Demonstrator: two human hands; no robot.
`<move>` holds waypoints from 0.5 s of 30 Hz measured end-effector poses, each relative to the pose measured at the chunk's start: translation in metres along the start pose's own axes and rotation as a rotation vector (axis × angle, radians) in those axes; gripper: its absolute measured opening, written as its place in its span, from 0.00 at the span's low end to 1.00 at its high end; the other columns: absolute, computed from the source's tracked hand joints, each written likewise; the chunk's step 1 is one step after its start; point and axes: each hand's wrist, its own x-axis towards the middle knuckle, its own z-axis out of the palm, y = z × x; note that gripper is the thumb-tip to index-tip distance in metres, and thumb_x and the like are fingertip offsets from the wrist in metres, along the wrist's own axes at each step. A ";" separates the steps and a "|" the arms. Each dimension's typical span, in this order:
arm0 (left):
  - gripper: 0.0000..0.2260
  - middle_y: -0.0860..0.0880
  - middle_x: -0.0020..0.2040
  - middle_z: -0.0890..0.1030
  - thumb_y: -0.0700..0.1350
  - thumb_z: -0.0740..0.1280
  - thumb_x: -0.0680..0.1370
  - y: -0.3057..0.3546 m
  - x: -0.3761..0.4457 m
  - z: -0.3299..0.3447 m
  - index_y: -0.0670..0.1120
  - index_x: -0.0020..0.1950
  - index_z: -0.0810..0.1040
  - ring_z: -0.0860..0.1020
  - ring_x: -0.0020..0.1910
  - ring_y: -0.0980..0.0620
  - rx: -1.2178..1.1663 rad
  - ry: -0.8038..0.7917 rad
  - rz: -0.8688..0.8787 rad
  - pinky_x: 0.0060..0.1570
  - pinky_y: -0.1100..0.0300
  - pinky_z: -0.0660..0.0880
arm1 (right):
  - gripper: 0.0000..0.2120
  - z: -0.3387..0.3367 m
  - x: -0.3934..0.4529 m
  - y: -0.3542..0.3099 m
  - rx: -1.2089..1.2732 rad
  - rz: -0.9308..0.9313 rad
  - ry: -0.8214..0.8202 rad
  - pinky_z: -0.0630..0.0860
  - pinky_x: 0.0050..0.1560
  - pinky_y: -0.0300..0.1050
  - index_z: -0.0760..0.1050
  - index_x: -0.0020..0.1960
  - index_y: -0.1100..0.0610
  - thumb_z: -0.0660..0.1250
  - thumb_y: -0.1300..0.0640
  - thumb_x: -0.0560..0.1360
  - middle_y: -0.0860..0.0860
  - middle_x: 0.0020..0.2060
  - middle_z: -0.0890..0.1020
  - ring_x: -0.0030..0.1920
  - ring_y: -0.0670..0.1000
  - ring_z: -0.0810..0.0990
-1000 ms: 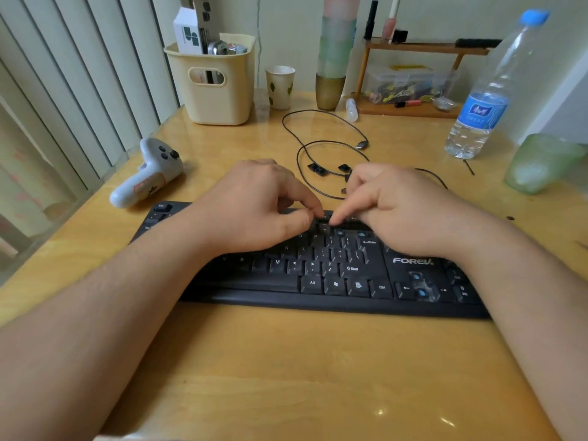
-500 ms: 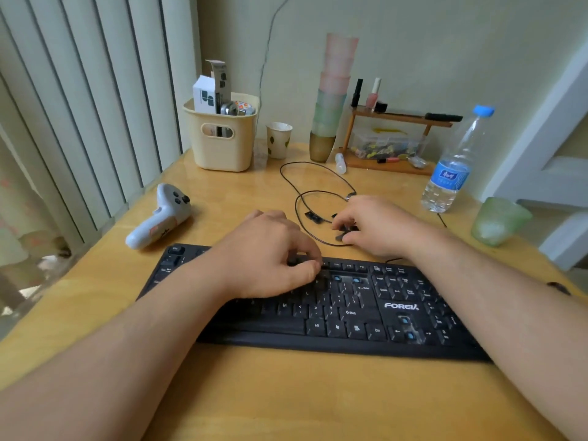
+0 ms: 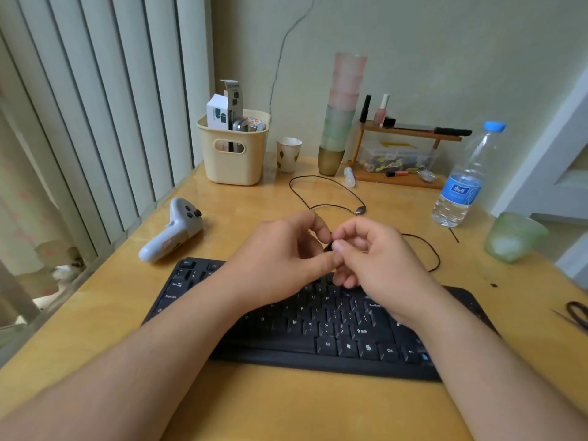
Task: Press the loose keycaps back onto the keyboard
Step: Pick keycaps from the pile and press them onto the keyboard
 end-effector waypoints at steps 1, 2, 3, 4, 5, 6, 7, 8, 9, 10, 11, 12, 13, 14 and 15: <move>0.09 0.55 0.41 0.84 0.56 0.75 0.77 0.000 0.000 0.000 0.56 0.50 0.76 0.77 0.34 0.60 -0.008 -0.017 -0.001 0.39 0.62 0.76 | 0.08 -0.001 -0.002 0.002 0.003 -0.023 0.014 0.82 0.40 0.47 0.79 0.50 0.50 0.66 0.62 0.82 0.49 0.37 0.85 0.34 0.50 0.84; 0.09 0.54 0.40 0.84 0.55 0.75 0.77 -0.001 0.000 0.000 0.56 0.49 0.77 0.77 0.35 0.60 -0.025 -0.031 -0.002 0.39 0.62 0.76 | 0.08 -0.002 -0.005 0.004 0.016 -0.035 0.026 0.82 0.40 0.46 0.80 0.49 0.50 0.66 0.61 0.82 0.49 0.37 0.85 0.35 0.50 0.84; 0.09 0.54 0.40 0.84 0.54 0.75 0.77 -0.001 0.000 0.000 0.56 0.50 0.77 0.78 0.35 0.60 -0.045 -0.038 0.001 0.39 0.63 0.75 | 0.09 -0.005 -0.006 0.007 0.050 -0.041 0.026 0.82 0.41 0.46 0.81 0.49 0.50 0.66 0.62 0.82 0.50 0.36 0.85 0.35 0.50 0.84; 0.08 0.54 0.40 0.84 0.53 0.76 0.77 -0.002 0.000 -0.001 0.55 0.50 0.78 0.78 0.36 0.60 -0.056 -0.042 0.010 0.40 0.63 0.75 | 0.09 -0.008 -0.006 0.009 0.098 -0.034 0.011 0.81 0.42 0.47 0.82 0.50 0.51 0.66 0.62 0.82 0.51 0.36 0.85 0.36 0.50 0.83; 0.08 0.54 0.40 0.83 0.52 0.76 0.77 -0.003 0.000 -0.001 0.54 0.50 0.79 0.79 0.37 0.59 -0.056 -0.046 0.023 0.41 0.63 0.76 | 0.09 -0.010 -0.006 0.012 0.143 -0.017 -0.015 0.80 0.44 0.47 0.83 0.50 0.52 0.66 0.63 0.82 0.52 0.35 0.85 0.37 0.50 0.83; 0.07 0.54 0.40 0.83 0.50 0.77 0.77 -0.004 -0.001 0.000 0.54 0.49 0.79 0.79 0.38 0.58 -0.046 -0.047 0.044 0.42 0.61 0.77 | 0.09 -0.012 -0.006 0.013 0.178 0.000 -0.043 0.79 0.44 0.47 0.83 0.51 0.53 0.66 0.64 0.82 0.52 0.36 0.85 0.37 0.51 0.82; 0.07 0.53 0.40 0.83 0.49 0.77 0.76 -0.005 -0.001 0.001 0.54 0.49 0.80 0.80 0.39 0.56 -0.034 -0.044 0.069 0.43 0.58 0.78 | 0.08 -0.014 -0.006 0.014 0.202 0.011 -0.070 0.79 0.45 0.46 0.82 0.51 0.54 0.67 0.65 0.81 0.52 0.37 0.85 0.38 0.51 0.82; 0.07 0.52 0.41 0.83 0.48 0.78 0.76 -0.006 -0.002 0.003 0.54 0.48 0.80 0.80 0.40 0.54 -0.027 -0.036 0.093 0.45 0.56 0.79 | 0.07 -0.015 -0.006 0.015 0.214 0.015 -0.093 0.80 0.45 0.46 0.82 0.52 0.55 0.68 0.65 0.81 0.52 0.39 0.86 0.39 0.51 0.83; 0.08 0.52 0.41 0.83 0.46 0.78 0.76 -0.007 -0.002 0.005 0.53 0.48 0.80 0.81 0.41 0.53 -0.030 -0.026 0.111 0.46 0.55 0.79 | 0.07 -0.016 -0.005 0.017 0.206 0.011 -0.108 0.80 0.46 0.46 0.82 0.53 0.54 0.70 0.65 0.80 0.52 0.41 0.87 0.41 0.51 0.85; 0.08 0.51 0.42 0.83 0.43 0.78 0.76 -0.007 -0.002 0.006 0.52 0.48 0.81 0.81 0.42 0.52 -0.041 -0.017 0.120 0.47 0.56 0.79 | 0.08 -0.017 -0.005 0.018 0.167 0.002 -0.107 0.82 0.48 0.47 0.82 0.54 0.52 0.72 0.63 0.78 0.51 0.43 0.87 0.42 0.50 0.86; 0.09 0.51 0.43 0.84 0.40 0.77 0.75 -0.007 -0.001 0.007 0.51 0.49 0.81 0.81 0.42 0.52 -0.065 -0.012 0.117 0.48 0.58 0.79 | 0.09 -0.018 -0.005 0.020 0.085 -0.018 -0.085 0.82 0.50 0.49 0.82 0.53 0.48 0.75 0.61 0.77 0.49 0.44 0.87 0.44 0.49 0.87; 0.09 0.50 0.43 0.85 0.37 0.77 0.75 -0.007 -0.001 0.006 0.49 0.50 0.81 0.82 0.43 0.52 -0.105 -0.017 0.106 0.49 0.59 0.79 | 0.10 -0.019 -0.005 0.021 -0.016 -0.039 -0.045 0.83 0.51 0.49 0.83 0.52 0.45 0.77 0.58 0.75 0.47 0.44 0.87 0.44 0.48 0.86; 0.11 0.50 0.44 0.85 0.35 0.76 0.75 -0.006 -0.001 0.005 0.47 0.52 0.81 0.83 0.44 0.51 -0.155 -0.027 0.090 0.51 0.59 0.79 | 0.10 -0.020 -0.005 0.021 -0.096 -0.062 0.001 0.83 0.51 0.47 0.83 0.50 0.43 0.79 0.56 0.73 0.45 0.43 0.86 0.43 0.47 0.85; 0.12 0.49 0.45 0.86 0.33 0.76 0.75 -0.006 -0.001 0.004 0.46 0.54 0.80 0.83 0.46 0.50 -0.202 -0.038 0.067 0.52 0.58 0.80 | 0.10 -0.019 -0.006 0.020 -0.138 -0.088 0.043 0.82 0.49 0.44 0.83 0.48 0.42 0.80 0.55 0.72 0.42 0.42 0.86 0.42 0.46 0.84; 0.13 0.48 0.46 0.86 0.32 0.75 0.76 -0.006 -0.001 0.003 0.45 0.55 0.80 0.83 0.46 0.49 -0.238 -0.048 0.038 0.53 0.58 0.80 | 0.11 -0.019 -0.006 0.019 -0.148 -0.120 0.074 0.81 0.47 0.41 0.83 0.46 0.41 0.80 0.55 0.71 0.41 0.41 0.85 0.41 0.45 0.83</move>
